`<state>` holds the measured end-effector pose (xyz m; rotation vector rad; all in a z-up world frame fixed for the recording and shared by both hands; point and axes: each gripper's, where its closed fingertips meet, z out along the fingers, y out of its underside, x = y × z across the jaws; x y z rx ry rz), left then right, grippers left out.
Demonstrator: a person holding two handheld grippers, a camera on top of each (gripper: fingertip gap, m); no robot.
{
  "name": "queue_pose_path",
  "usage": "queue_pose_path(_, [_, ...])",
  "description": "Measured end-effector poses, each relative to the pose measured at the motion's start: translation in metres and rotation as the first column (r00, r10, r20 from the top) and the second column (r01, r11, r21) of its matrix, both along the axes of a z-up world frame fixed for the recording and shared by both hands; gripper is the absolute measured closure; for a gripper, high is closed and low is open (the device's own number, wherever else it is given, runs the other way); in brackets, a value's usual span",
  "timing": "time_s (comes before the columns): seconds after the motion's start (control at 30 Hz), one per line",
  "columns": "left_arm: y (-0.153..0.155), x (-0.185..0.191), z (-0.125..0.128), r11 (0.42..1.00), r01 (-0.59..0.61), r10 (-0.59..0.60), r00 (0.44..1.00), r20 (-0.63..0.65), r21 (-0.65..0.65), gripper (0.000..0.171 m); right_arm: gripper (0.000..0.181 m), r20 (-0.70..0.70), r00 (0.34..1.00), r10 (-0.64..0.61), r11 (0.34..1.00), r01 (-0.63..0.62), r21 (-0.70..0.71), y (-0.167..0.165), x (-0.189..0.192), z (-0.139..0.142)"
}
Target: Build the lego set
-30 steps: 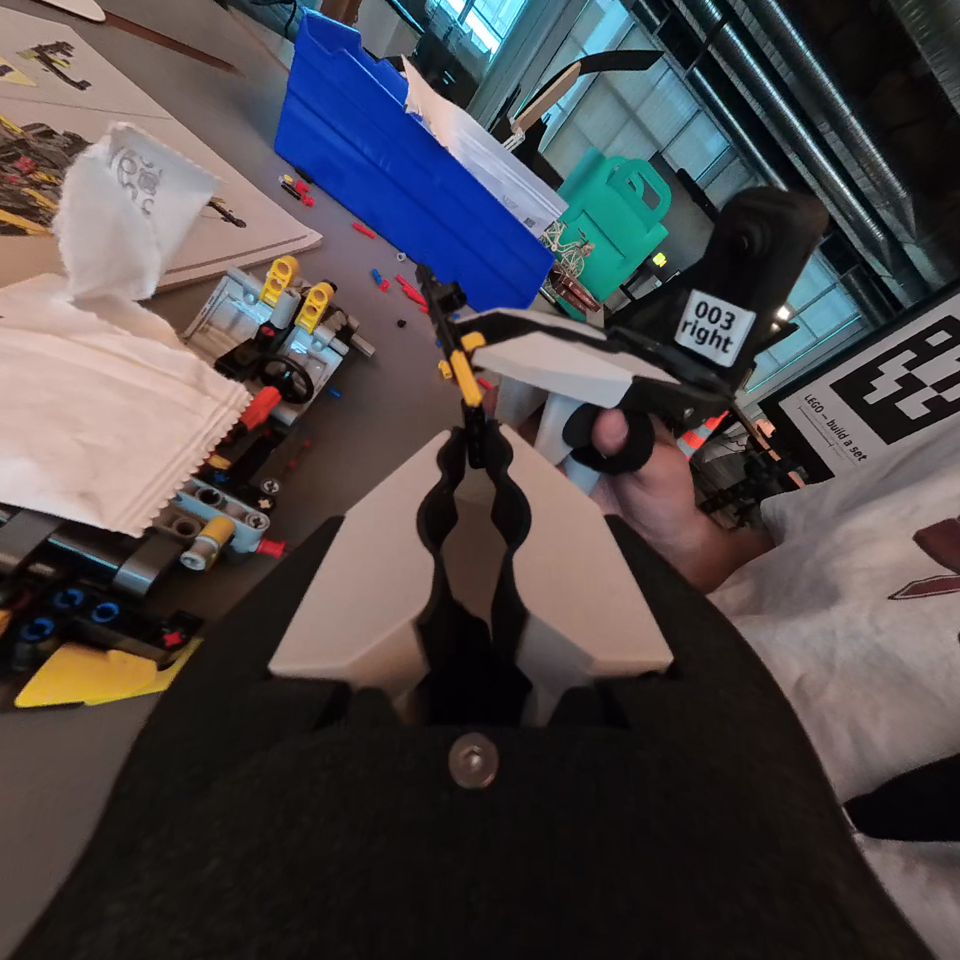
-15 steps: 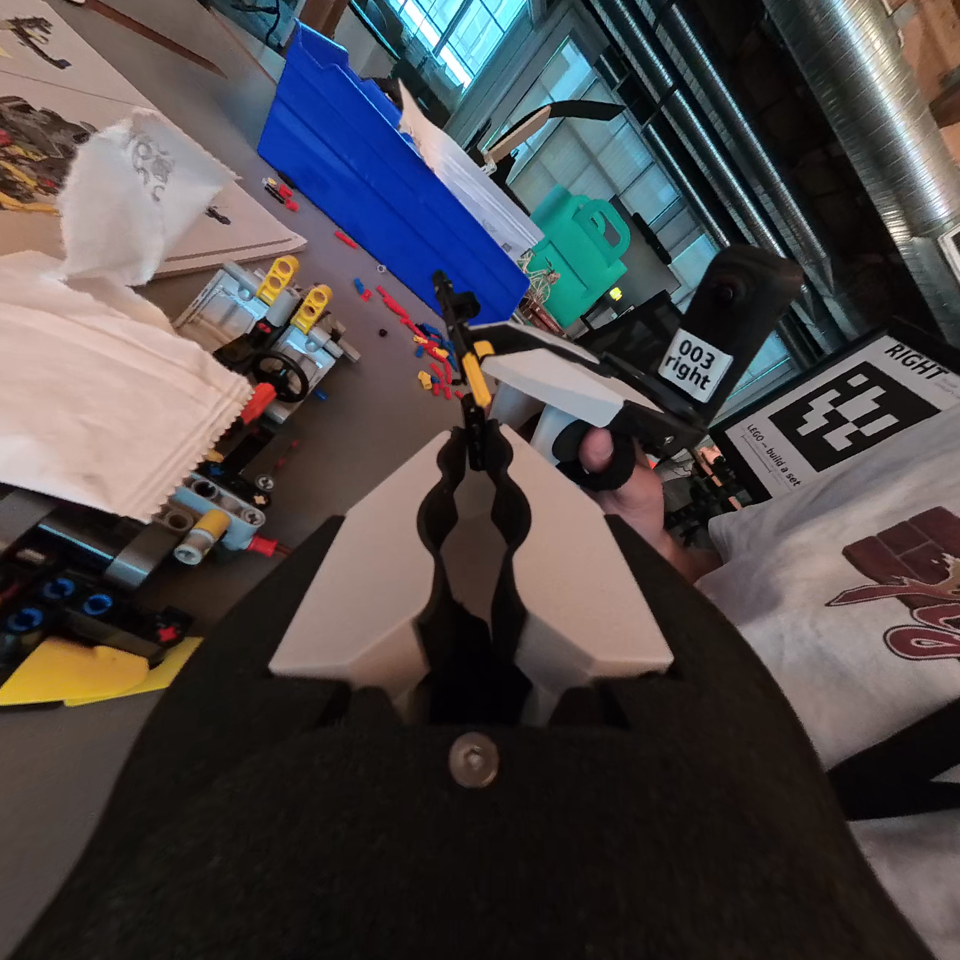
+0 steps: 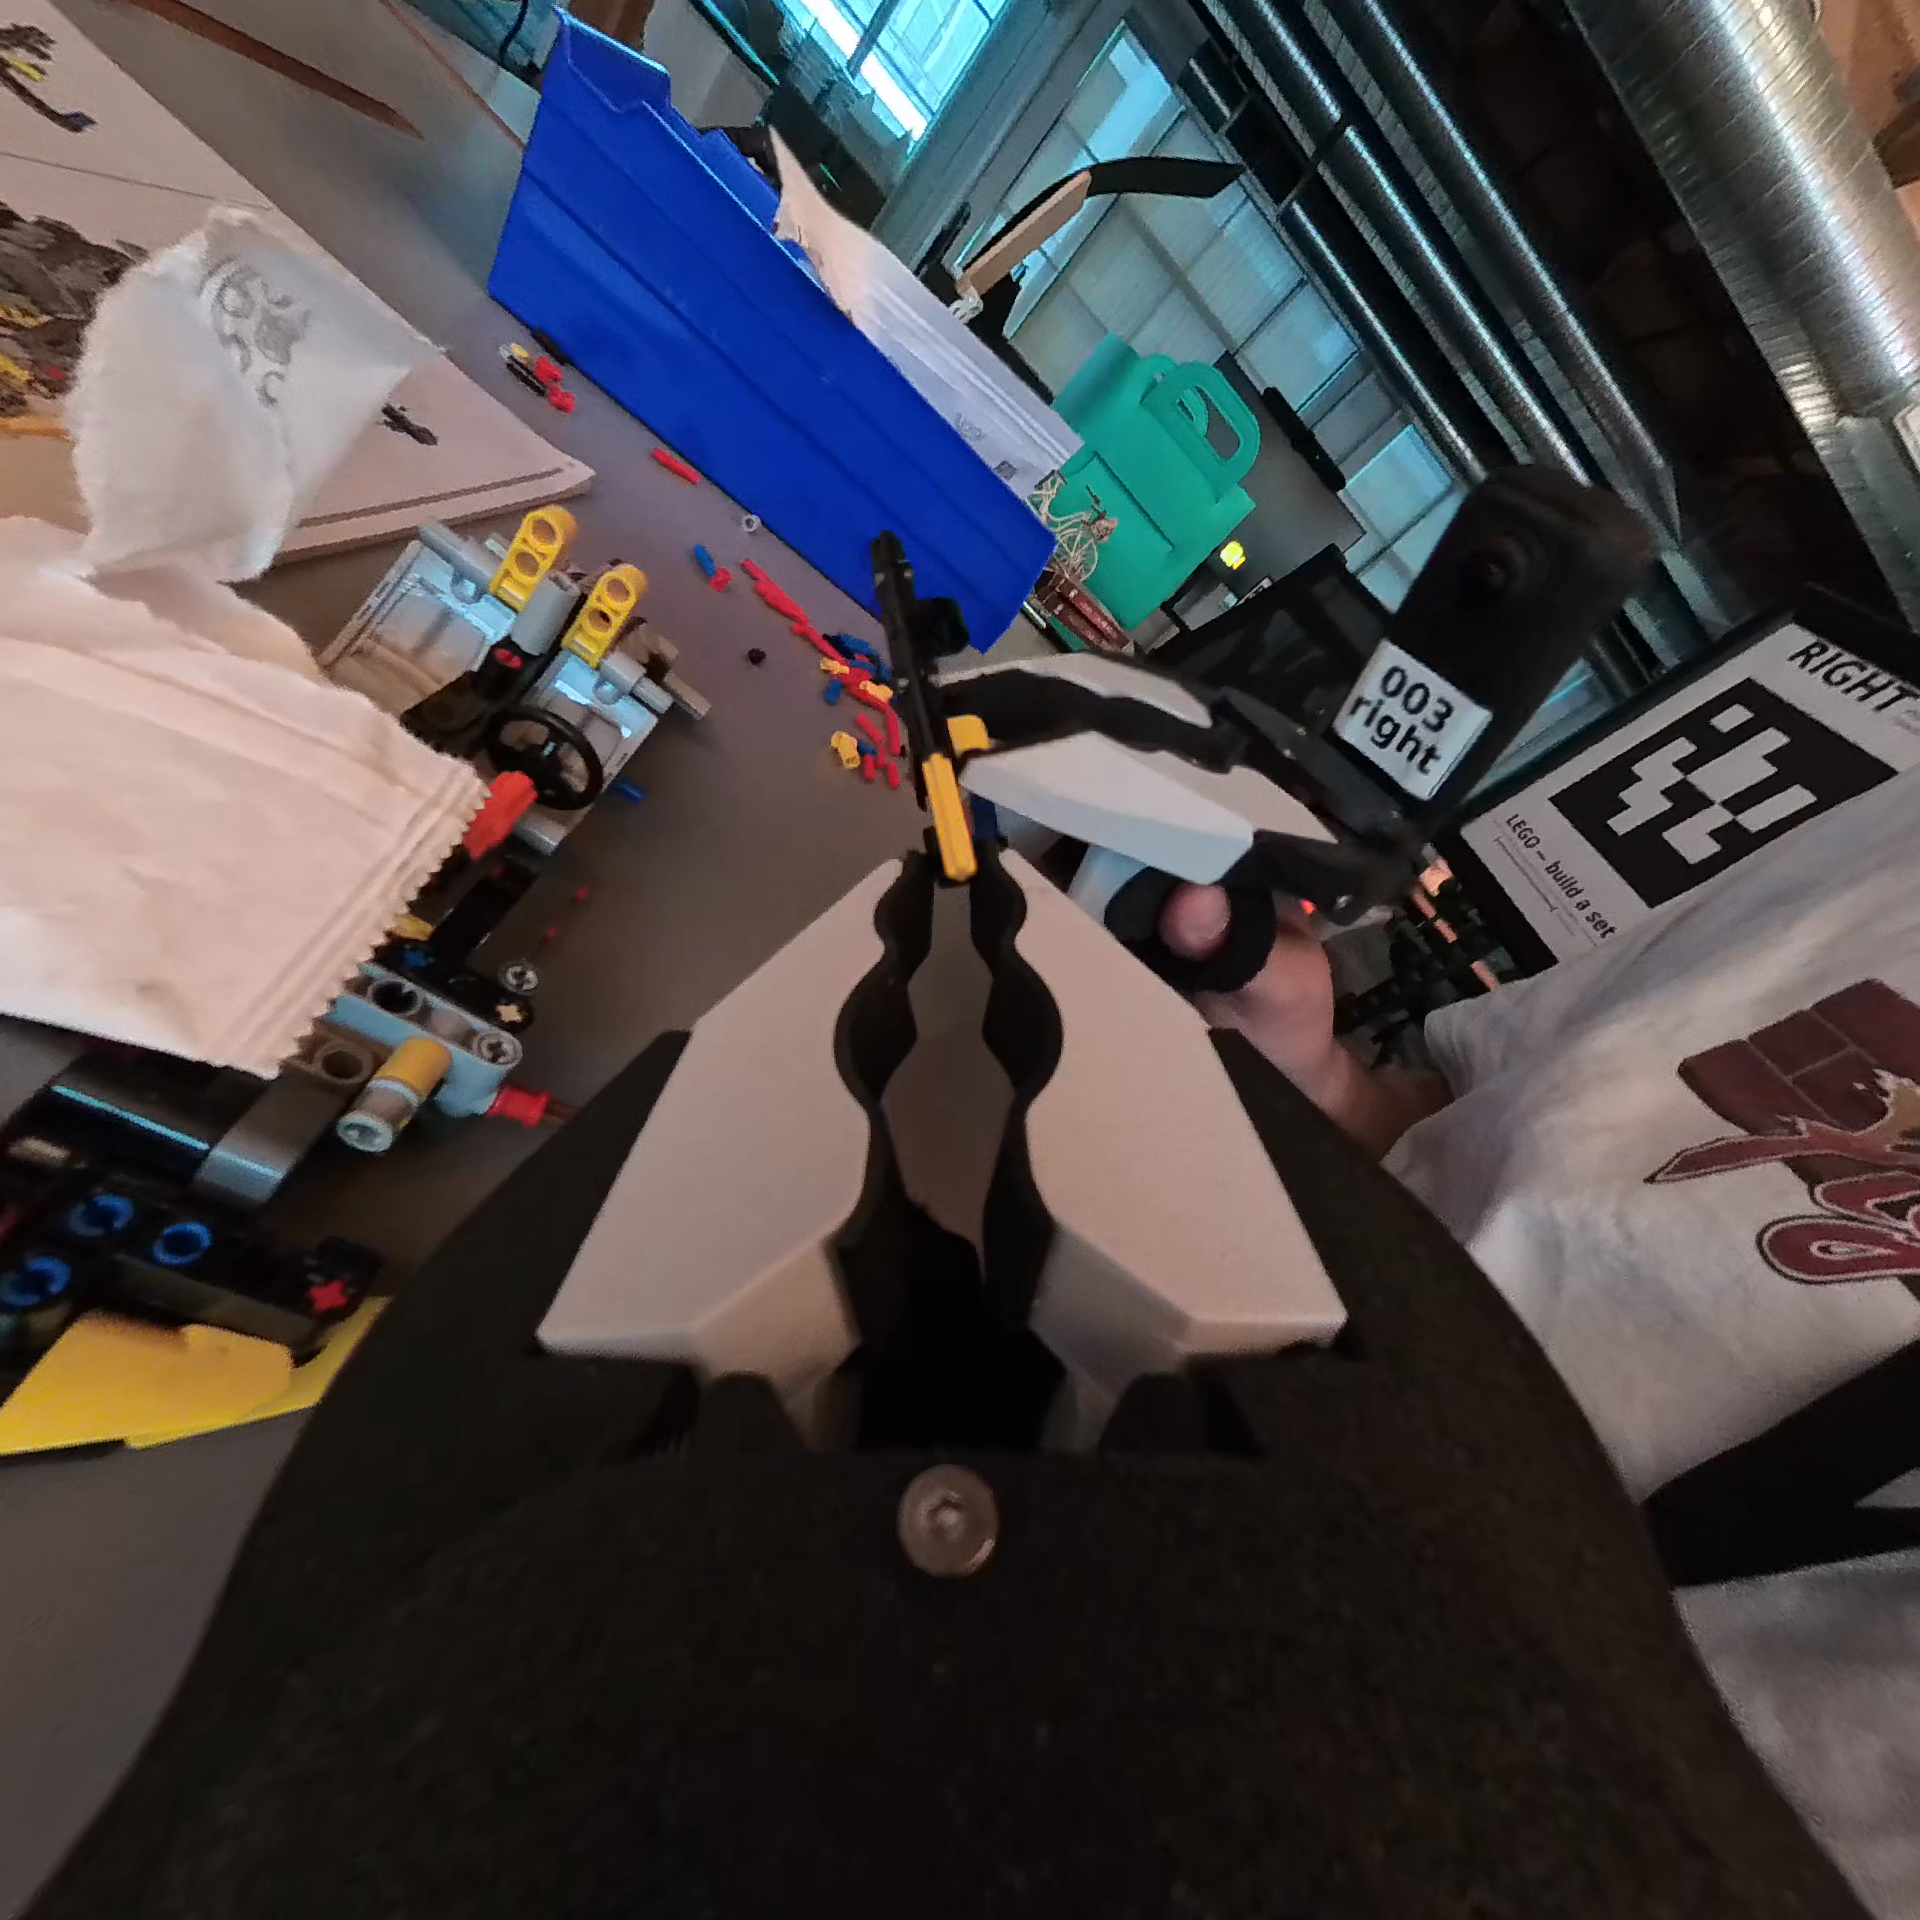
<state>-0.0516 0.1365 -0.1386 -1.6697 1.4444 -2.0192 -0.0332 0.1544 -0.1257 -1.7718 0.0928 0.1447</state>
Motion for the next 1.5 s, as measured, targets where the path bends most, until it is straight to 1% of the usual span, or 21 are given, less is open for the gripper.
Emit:
queue_pose_path(0.07, [-0.001, -0.004, -0.005, 0.997, 0.03, -0.029, 0.999, -0.016, 0.065, 0.167, 0.166, 0.13, 0.991, 0.028, 1.0, -0.03, 0.009, 0.0, -0.004, 0.001])
queue_pose_path(0.1, [-0.001, -0.006, -0.009, 0.991, 0.049, -0.046, 0.998, -0.031, 0.121, 0.167, 0.166, 0.202, 0.978, 0.05, 0.999, -0.05, -0.001, 0.0, -0.006, -0.002])
queue_pose_path(0.13, [-0.002, -0.01, -0.013, 0.982, 0.075, -0.069, 0.997, -0.04, 0.174, 0.167, 0.166, 0.24, 0.968, 0.078, 0.997, -0.079, -0.005, 0.0, -0.01, -0.004])
queue_pose_path(0.2, [-0.002, -0.015, -0.018, 0.957, 0.109, -0.098, 0.994, -0.055, 0.27, 0.167, 0.166, 0.256, 0.959, 0.122, 0.992, -0.12, -0.026, -0.001, -0.016, -0.007])
queue_pose_path(0.27, [-0.003, -0.02, -0.025, 0.933, 0.142, -0.124, 0.99, -0.074, 0.331, 0.167, 0.166, 0.298, 0.94, 0.168, 0.986, -0.16, -0.052, -0.003, -0.02, -0.013])
queue_pose_path(0.33, [-0.006, -0.023, -0.027, 0.932, 0.164, -0.144, 0.986, -0.087, 0.324, 0.167, 0.166, 0.33, 0.923, 0.198, 0.98, -0.187, -0.064, -0.004, -0.024, -0.015])
queue_pose_path(0.47, [-0.007, -0.026, -0.03, 0.923, 0.192, -0.168, 0.981, -0.1, 0.332, 0.167, 0.166, 0.333, 0.916, 0.223, 0.975, -0.212, -0.07, -0.005, -0.027, -0.017])
queue_pose_path(0.6, [-0.008, -0.029, -0.036, 0.879, 0.245, -0.207, 0.969, -0.135, 0.409, 0.167, 0.166, 0.383, 0.884, 0.268, 0.963, -0.253, -0.092, -0.006, -0.032, -0.022])
queue_pose_path(0.7, [-0.008, -0.031, -0.036, 0.859, 0.279, -0.238, 0.96, -0.148, 0.428, 0.167, 0.166, 0.377, 0.881, 0.284, 0.958, -0.273, -0.083, -0.007, -0.035, -0.021])
queue_pose_path(0.8, [-0.008, -0.027, -0.037, 0.859, 0.288, -0.24, 0.957, -0.163, 0.423, 0.167, 0.167, 0.367, 0.889, 0.276, 0.961, -0.268, -0.073, -0.005, -0.036, -0.02])
queue_pose_path(0.87, [-0.009, -0.025, -0.034, 0.881, 0.281, -0.241, 0.959, -0.15, 0.379, 0.167, 0.167, 0.356, 0.897, 0.262, 0.965, -0.255, -0.065, -0.005, -0.032, -0.019])
queue_pose_path(0.93, [-0.011, -0.024, -0.024, 0.907, 0.271, -0.248, 0.962, -0.111, 0.322, 0.167, 0.167, 0.283, 0.926, 0.251, 0.967, -0.252, -0.032, -0.006, -0.029, -0.013])
queue_pose_path(0.97, [-0.011, -0.024, -0.02, 0.914, 0.267, -0.25, 0.964, -0.096, 0.305, 0.167, 0.166, 0.276, 0.929, 0.245, 0.967, -0.253, -0.008, -0.006, -0.028, -0.009])
queue_pose_path(1.03, [-0.012, -0.023, -0.019, 0.919, 0.265, -0.249, 0.964, -0.09, 0.293, 0.167, 0.166, 0.307, 0.923, 0.232, 0.969, -0.248, 0.011, -0.006, -0.029, -0.006])
queue_pose_path(1.1, [-0.012, -0.023, -0.019, 0.924, 0.263, -0.249, 0.965, -0.084, 0.277, 0.167, 0.16, 0.304, 0.923, 0.238, 0.966, -0.258, 0.027, -0.006, -0.032, -0.004])
queue_pose_path(1.2, [-0.01, -0.024, -0.021, 0.924, 0.259, -0.244, 0.966, -0.089, 0.281, 0.167, 0.152, 0.252, 0.927, 0.277, 0.959, -0.285, -0.004, -0.007, -0.036, -0.008])
queue_pose_path(1.27, [-0.008, -0.025, -0.019, 0.931, 0.252, -0.239, 0.968, -0.083, 0.265, 0.167, 0.142, 0.233, 0.927, 0.294, 0.954, -0.3, -0.012, -0.008, -0.038, -0.009])
queue_pose_path(1.3, [-0.007, -0.025, -0.02, 0.932, 0.251, -0.237, 0.968, -0.084, 0.261, 0.167, 0.141, 0.234, 0.922, 0.307, 0.95, -0.312, -0.016, -0.009, -0.04, -0.009])
queue_pose_path(1.4, [-0.006, -0.024, -0.018, 0.939, 0.247, -0.234, 0.969, -0.078, 0.24, 0.167, 0.137, 0.303, 0.911, 0.281, 0.959, -0.277, -0.056, -0.009, -0.035, -0.014])
queue_pose_path(1.5, [-0.006, -0.023, -0.015, 0.953, 0.247, -0.237, 0.969, -0.076, 0.176, 0.167, 0.137, 0.376, 0.889, 0.261, 0.965, -0.235, -0.114, -0.008, -0.032, -0.021])
